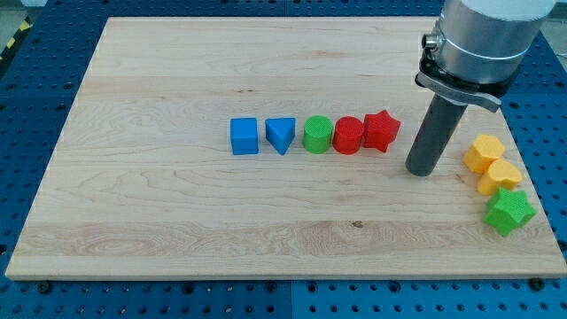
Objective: Separate red star and red circle
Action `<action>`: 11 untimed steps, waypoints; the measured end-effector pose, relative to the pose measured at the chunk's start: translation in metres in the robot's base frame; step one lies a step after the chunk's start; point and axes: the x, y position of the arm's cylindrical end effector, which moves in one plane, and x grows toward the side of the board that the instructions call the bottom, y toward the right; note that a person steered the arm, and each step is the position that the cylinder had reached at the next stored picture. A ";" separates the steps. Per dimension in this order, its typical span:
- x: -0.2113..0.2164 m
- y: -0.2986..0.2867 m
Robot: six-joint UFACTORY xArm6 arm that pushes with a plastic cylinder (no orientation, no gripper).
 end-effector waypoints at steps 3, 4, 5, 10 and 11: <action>-0.010 -0.047; -0.017 -0.054; -0.030 -0.061; -0.089 -0.065; -0.089 -0.044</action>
